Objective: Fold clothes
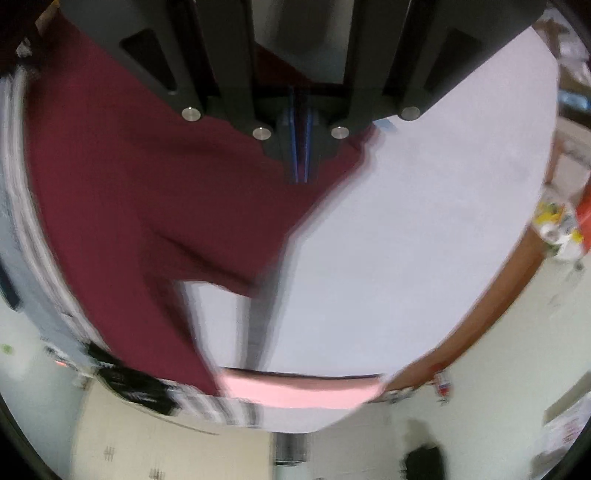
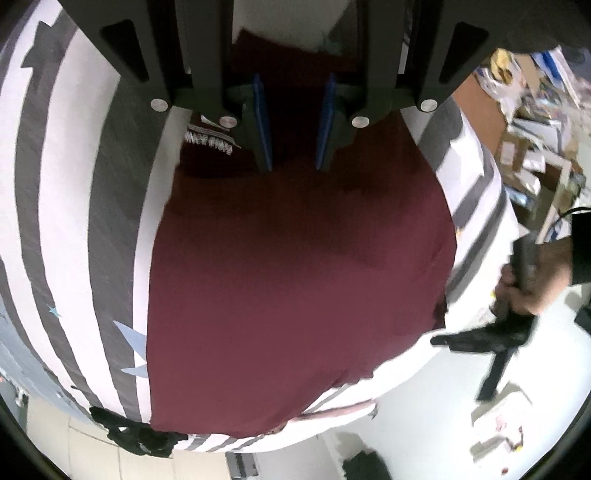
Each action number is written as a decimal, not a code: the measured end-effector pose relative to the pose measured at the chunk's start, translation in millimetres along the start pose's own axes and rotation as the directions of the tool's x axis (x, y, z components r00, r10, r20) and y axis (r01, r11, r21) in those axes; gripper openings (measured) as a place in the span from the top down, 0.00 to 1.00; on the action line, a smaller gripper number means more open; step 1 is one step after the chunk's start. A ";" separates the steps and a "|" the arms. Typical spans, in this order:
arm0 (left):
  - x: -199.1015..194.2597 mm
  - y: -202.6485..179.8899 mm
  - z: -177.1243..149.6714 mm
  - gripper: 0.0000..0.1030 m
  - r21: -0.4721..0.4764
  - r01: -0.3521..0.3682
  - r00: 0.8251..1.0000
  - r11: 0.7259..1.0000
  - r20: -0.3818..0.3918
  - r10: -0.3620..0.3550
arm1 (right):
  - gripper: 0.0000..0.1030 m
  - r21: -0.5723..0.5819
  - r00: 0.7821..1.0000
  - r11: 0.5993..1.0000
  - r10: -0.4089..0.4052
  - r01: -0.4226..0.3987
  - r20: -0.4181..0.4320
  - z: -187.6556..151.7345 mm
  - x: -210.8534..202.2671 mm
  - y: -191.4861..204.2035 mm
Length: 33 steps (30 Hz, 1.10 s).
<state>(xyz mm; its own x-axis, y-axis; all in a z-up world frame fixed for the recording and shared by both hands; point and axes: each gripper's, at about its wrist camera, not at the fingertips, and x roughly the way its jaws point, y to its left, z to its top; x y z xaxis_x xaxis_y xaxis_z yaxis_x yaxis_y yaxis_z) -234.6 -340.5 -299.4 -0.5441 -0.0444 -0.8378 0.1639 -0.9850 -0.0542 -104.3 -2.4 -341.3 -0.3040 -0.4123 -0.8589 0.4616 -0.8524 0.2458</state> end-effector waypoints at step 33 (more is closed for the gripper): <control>34.9 70.5 6.0 0.50 -0.308 -0.087 0.996 0.947 -0.052 0.074 | 0.79 0.300 0.969 0.944 -0.187 0.133 0.160 112.8 -2.8 -74.9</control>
<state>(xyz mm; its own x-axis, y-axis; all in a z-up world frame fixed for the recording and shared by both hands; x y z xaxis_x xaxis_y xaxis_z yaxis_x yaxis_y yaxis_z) -247.0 -412.5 -329.2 -0.4865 -0.1085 -0.8669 0.4559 -0.8780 -0.1460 -232.0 26.3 -306.6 -0.5145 -0.2913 -0.8065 0.1451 -0.9565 0.2529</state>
